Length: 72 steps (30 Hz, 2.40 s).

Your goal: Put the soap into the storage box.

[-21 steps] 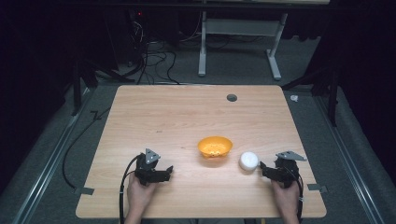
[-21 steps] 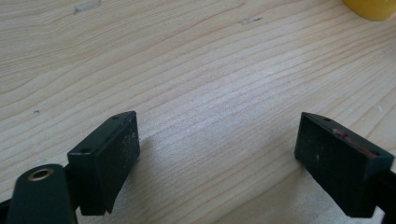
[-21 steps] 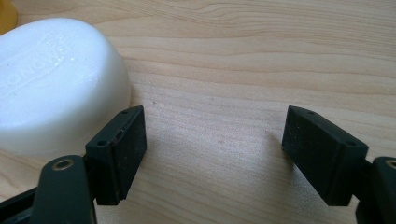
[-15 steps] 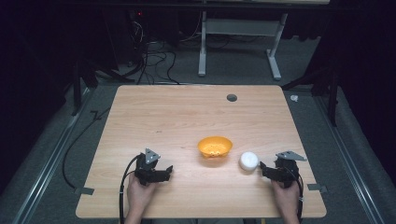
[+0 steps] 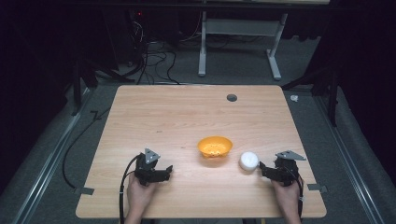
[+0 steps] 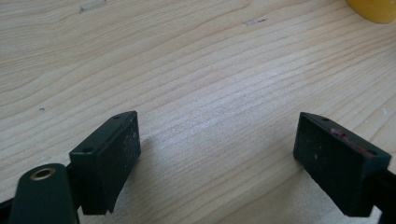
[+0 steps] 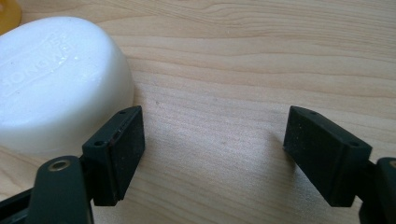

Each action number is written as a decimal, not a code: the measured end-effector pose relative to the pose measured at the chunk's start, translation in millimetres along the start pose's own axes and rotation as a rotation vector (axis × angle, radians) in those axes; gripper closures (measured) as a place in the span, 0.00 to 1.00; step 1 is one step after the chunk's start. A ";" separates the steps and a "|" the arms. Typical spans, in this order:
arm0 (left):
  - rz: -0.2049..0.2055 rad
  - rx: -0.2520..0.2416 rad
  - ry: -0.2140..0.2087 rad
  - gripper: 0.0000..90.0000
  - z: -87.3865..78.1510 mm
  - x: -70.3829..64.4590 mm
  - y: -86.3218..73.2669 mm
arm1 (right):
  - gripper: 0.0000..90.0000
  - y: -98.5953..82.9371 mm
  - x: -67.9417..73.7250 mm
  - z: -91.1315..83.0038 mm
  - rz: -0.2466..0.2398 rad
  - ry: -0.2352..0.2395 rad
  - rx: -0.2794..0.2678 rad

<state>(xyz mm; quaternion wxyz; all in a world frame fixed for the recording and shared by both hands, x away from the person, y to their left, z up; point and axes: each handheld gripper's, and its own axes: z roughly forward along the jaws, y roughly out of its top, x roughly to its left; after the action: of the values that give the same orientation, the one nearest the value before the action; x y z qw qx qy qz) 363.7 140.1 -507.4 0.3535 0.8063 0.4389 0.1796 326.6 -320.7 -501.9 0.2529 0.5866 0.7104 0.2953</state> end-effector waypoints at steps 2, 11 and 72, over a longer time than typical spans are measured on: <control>-0.001 0.001 0.002 0.17 -0.1 0.1 0.0 | 0.24 0.2 0.1 0.0 0.000 0.000 0.002; -0.004 0.001 0.006 0.17 -0.1 0.4 0.0 | 0.29 -1.7 0.0 -3.0 -0.014 0.033 -0.007; -0.007 0.000 0.007 0.17 -0.2 0.6 0.0 | 0.16 25.0 62.6 3.1 -0.121 0.142 -0.028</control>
<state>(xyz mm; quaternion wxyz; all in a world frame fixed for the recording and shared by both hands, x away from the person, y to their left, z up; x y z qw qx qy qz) 363.9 140.6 -507.3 0.3523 0.8042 0.4429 0.1814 334.3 -255.4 -487.0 0.2274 0.5166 0.7566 0.3301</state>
